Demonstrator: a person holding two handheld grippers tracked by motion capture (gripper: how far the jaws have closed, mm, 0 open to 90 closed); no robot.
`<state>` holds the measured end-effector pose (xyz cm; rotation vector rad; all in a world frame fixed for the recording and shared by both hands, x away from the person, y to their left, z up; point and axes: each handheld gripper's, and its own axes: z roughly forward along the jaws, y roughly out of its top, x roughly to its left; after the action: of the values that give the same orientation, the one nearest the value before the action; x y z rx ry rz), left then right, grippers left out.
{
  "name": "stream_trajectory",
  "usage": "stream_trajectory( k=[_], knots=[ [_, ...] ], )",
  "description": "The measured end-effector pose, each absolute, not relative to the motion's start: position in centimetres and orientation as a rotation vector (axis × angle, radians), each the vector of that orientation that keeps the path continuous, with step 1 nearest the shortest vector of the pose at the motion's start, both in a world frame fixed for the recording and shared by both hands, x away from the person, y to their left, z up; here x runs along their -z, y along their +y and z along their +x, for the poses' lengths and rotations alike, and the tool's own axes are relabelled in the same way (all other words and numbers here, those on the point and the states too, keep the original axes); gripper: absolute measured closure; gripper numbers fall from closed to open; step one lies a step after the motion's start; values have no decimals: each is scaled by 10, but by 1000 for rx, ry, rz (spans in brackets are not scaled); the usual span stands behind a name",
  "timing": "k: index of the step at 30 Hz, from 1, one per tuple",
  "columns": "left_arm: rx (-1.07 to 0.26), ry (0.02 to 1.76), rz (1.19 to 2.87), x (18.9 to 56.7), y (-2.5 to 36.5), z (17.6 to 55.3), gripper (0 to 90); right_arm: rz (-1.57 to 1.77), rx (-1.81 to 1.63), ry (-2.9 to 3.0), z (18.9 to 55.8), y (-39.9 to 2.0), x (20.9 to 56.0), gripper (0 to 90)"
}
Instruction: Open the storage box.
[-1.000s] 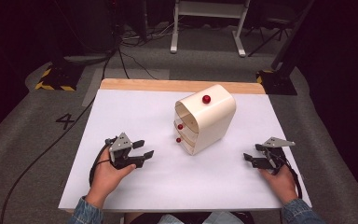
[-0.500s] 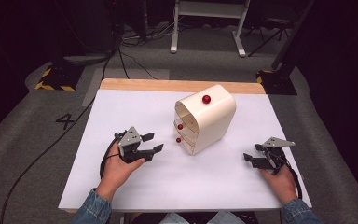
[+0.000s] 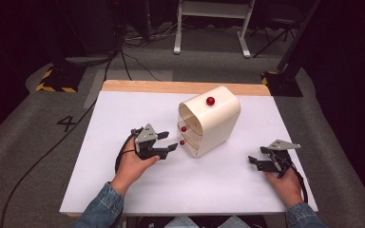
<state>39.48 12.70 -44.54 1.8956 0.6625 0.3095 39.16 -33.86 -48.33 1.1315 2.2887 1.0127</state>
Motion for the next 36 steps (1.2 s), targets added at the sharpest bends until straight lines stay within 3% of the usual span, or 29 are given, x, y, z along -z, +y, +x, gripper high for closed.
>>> stream_trajectory(
  k=[12, 25, 33, 36],
  knots=[
    [-301, 668, 1883, 461, 109, 405, 422, 1132, -1013, 2288, 392, -339, 483, 284],
    [-210, 676, 1868, 475, 102, 410, 527, 1131, -1013, 2288, 392, -339, 483, 284],
    [-214, 669, 1896, 477, 102, 410, 729, 1132, -1013, 2289, 392, -339, 483, 284],
    [-217, 666, 1904, 477, 102, 410, 735, 1132, -1013, 2289, 392, -339, 483, 284]
  ],
)
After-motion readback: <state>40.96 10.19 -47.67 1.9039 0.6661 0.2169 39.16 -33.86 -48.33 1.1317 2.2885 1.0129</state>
